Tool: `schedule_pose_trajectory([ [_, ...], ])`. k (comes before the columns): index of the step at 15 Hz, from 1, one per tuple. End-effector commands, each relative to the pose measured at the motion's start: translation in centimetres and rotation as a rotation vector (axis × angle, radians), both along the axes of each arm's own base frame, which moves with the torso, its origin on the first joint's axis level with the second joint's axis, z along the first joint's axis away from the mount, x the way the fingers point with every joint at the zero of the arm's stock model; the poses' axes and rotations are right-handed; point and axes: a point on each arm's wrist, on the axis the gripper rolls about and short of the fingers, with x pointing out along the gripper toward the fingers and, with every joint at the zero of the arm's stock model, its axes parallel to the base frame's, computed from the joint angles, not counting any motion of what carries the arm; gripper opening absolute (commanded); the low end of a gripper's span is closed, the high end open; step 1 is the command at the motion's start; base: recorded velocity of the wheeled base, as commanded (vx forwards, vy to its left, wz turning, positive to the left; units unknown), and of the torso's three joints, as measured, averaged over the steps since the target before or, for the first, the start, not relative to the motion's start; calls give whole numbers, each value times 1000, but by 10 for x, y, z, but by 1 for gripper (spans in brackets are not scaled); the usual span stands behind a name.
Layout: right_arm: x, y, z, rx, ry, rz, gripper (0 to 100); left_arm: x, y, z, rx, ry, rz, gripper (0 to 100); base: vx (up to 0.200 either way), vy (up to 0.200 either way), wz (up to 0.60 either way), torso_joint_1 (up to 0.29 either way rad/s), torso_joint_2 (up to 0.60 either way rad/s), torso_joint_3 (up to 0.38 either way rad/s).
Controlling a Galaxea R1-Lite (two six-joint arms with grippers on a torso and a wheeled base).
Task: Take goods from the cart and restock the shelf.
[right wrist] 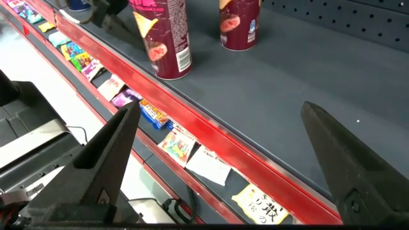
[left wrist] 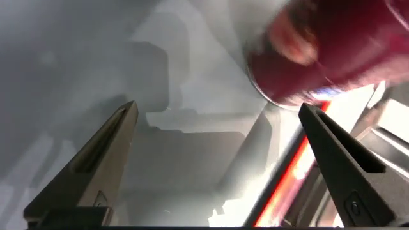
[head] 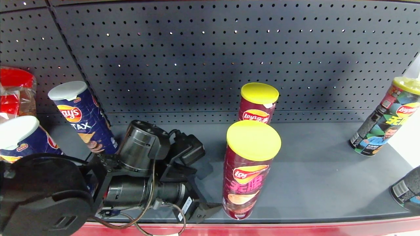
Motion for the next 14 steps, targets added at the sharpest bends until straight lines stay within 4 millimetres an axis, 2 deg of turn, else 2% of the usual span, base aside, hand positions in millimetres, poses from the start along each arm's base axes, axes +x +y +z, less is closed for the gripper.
schedule_pose_trajectory([
  [1, 1, 1, 0, -3, 5, 1, 100, -2, 0, 1, -3, -5, -2, 100, 0, 0, 0, 0, 0, 0],
  [14, 2, 1, -1, -3, 12, 0, 100, 16, -18, 0, -10, -17, -3, 100, 0, 0, 0, 0, 0, 0],
])
